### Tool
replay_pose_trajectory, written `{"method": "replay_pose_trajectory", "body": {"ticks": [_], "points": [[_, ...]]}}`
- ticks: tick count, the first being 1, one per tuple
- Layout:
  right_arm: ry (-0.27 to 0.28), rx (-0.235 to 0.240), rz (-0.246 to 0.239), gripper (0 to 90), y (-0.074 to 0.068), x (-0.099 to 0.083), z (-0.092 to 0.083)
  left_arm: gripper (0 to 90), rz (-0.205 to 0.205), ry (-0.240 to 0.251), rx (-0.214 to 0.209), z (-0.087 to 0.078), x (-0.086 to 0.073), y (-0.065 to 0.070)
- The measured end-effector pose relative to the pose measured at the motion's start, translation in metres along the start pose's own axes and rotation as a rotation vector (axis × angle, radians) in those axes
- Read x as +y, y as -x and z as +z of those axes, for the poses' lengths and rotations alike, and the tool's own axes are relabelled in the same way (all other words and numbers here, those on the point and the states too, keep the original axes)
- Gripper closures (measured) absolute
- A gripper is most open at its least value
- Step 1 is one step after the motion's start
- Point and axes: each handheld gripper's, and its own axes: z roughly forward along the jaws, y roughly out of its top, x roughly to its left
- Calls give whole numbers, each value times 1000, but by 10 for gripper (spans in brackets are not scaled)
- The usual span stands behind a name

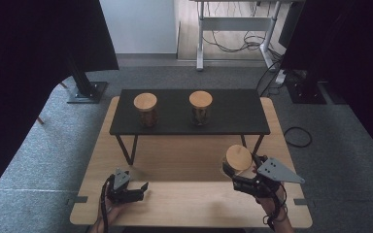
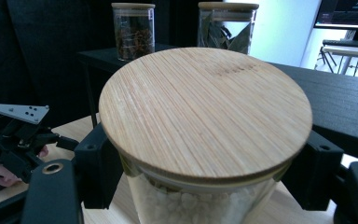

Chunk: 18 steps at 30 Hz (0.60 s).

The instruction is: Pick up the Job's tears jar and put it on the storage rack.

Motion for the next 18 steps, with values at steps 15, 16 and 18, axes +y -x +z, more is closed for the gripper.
{"method": "replay_pose_trajectory", "body": {"ticks": [15,16,18], "points": [[26,-7,-5,249,5,13,0,80,3,1,0,0,0,0],[26,-7,-5,249,5,13,0,80,4,0,0,0,0,0],[34,-3,-1,249,6,15,0,80,5,0,-1,0,0,0]]}}
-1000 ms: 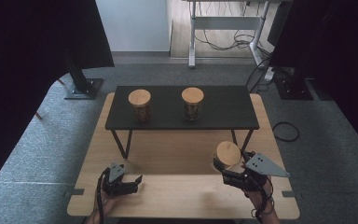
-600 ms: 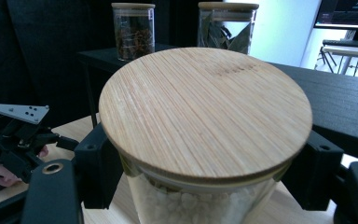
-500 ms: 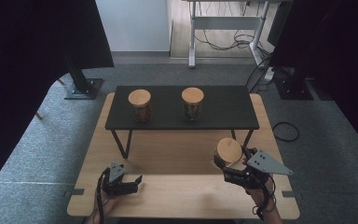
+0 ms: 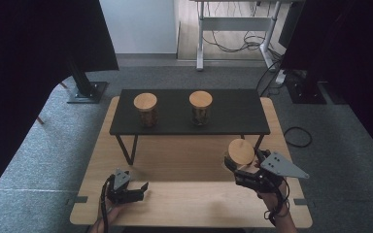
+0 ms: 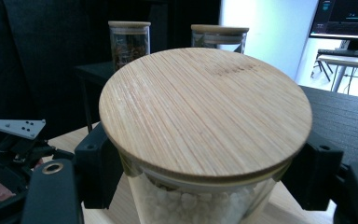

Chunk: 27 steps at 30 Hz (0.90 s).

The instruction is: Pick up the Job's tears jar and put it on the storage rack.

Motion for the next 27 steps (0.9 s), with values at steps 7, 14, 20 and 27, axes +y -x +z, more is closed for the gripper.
{"method": "replay_pose_trajectory", "body": {"ticks": [7,14,20,27], "points": [[9,3,0,249,3,4,0,80,-1,0,-1,0,0,0],[18,10,-6,249,5,11,0,80,0,-2,-3,0,0,0],[18,10,-13,249,7,15,1,80,-1,-2,-3,0,0,0],[21,6,-6,249,10,18,3,81,1,-2,-4,0,0,0]]}}
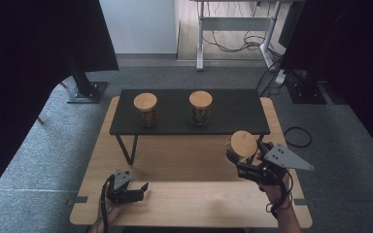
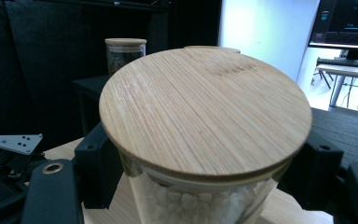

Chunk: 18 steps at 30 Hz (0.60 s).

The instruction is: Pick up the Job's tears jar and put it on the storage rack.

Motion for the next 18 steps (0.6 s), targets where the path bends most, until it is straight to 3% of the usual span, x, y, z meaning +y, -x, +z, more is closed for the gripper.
{"method": "replay_pose_trajectory", "body": {"ticks": [18], "points": [[8,-4,5,249,9,10,3,80,3,-3,-4,0,0,1]]}}
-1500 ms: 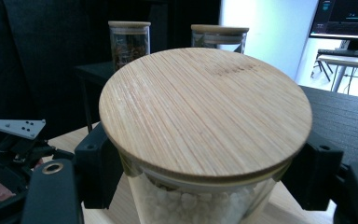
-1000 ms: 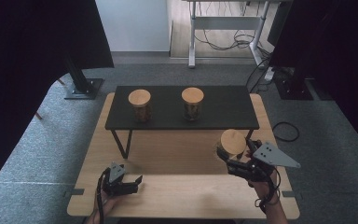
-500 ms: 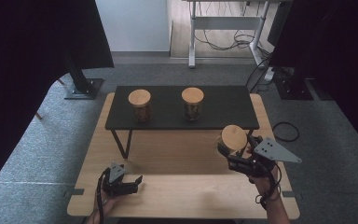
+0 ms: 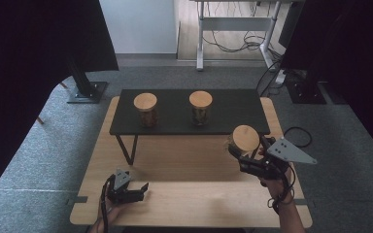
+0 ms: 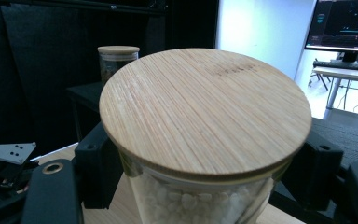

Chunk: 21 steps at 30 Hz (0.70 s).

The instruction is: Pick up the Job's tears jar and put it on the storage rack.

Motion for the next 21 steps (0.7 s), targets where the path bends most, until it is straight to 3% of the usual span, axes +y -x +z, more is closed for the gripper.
{"method": "replay_pose_trajectory", "body": {"ticks": [21], "points": [[1,7,-6,249,13,10,13,81,0,-1,-2,0,0,0]]}}
